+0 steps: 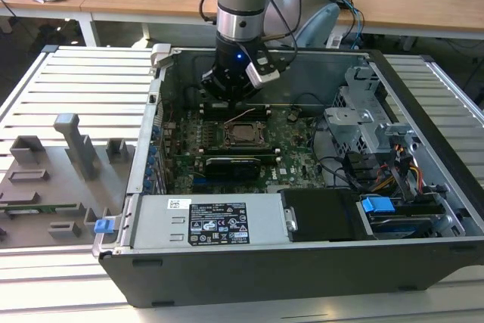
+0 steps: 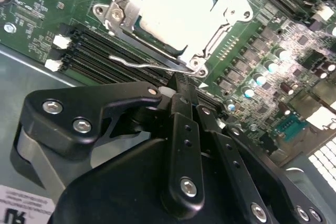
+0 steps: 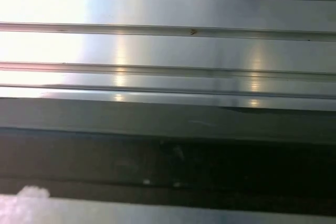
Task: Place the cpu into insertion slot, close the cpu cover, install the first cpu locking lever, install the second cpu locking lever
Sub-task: 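Install the first cpu locking lever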
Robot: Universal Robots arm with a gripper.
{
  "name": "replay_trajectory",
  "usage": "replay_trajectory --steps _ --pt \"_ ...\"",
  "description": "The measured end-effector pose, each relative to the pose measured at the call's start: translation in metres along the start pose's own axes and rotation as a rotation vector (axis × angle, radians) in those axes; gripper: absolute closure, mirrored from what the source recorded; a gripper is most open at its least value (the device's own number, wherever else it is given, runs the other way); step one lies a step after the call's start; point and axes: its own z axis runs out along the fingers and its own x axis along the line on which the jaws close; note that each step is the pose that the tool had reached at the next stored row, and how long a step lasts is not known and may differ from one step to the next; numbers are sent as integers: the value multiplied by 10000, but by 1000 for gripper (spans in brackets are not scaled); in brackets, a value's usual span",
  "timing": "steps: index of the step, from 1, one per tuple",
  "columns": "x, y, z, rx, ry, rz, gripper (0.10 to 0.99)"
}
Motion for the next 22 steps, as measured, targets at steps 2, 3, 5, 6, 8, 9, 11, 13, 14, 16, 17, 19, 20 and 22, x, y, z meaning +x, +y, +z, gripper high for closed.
replay_trajectory --steps 2,3,5,6,8,9,11,13,14,16,17,19,20,22 --pt "-35 2 11 -2 3 -2 980" --pt "-62 4 19 0 6 -3 980" --pt "-105 8 34 -1 9 -1 980" --pt "-126 9 40 -1 10 -2 980" --pt "-157 11 50 0 13 -3 980" --pt "-172 11 58 0 15 -2 980" --pt "-192 10 75 0 18 -2 980" --pt "-214 10 98 -1 21 -2 980" --pt "-225 10 112 -1 21 -2 980" --pt "-236 10 147 0 24 -2 980" --pt "-238 10 161 -1 23 -2 980" --pt "-244 8 178 0 25 -3 980" --pt "-248 7 179 3 26 -2 980" --pt "-253 8 181 0 24 -2 980"
